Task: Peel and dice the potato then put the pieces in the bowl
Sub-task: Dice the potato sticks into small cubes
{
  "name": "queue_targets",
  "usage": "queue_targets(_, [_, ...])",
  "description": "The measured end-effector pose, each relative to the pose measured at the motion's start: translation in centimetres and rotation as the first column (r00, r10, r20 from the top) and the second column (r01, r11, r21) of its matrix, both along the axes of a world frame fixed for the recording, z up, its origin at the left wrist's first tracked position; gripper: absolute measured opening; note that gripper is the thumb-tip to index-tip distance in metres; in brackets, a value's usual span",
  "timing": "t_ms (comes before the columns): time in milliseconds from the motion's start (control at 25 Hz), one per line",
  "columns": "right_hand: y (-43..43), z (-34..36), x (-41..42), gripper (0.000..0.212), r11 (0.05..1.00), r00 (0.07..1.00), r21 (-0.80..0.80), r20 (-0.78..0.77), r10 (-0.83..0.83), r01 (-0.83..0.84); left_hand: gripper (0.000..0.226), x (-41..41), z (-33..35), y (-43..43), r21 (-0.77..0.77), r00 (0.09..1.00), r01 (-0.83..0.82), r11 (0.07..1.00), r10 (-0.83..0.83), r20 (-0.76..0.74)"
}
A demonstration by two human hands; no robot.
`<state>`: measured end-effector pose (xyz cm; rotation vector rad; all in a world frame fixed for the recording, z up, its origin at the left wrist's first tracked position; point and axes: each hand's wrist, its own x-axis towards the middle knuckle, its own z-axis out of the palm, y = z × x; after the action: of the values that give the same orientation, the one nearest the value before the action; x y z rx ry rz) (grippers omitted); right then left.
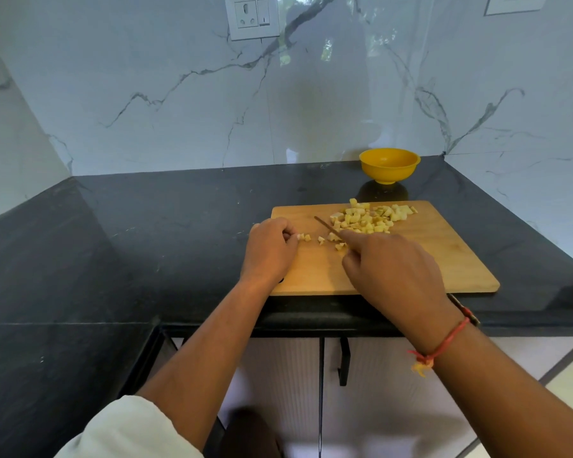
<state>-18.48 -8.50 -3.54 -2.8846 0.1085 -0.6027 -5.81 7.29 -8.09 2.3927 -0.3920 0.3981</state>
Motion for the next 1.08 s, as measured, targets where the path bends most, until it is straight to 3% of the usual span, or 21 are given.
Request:
queue_targets(120, [-2.6, -0.8, 2.6, 0.041, 0.979, 0.998, 0.2, 0.053, 0.038, -0.047, 0.009, -0.2, 0.1, 0.0, 0.031, 0.999, 0.029, 0.999, -0.029, 0.026])
queue_targets(320, [-5.7, -2.4, 3.8, 0.04, 0.875, 0.992, 0.484, 0.112, -0.055, -0.007, 0.017, -0.6, 0.2, 0.1, 0.005, 0.995, 0.094, 0.996, -0.094, 0.026])
queue_targets(560, [-5.2, -3.1, 3.8, 0.041, 0.926, 0.994, 0.376, 0.08, -0.069, 0.034, 0.031, -1.7, 1.4, -0.4, 0.097, 0.975, 0.209, 0.973, -0.215, 0.049])
queue_targets(720, [-5.1, -2.9, 3.3, 0.04, 0.92, 0.993, 0.39, 0.096, -0.068, 0.025, 0.036, -1.9, 2.1, -1.2, 0.167, 0.968, 0.247, 0.955, -0.251, 0.007])
queue_targets(1080, [-5.5, -3.4, 3.4, 0.04, 0.897, 0.98, 0.437, 0.197, -0.02, -0.07, 0.035, -1.9, 2.3, -3.1, 0.029, 0.972, 0.234, 0.972, -0.233, -0.041])
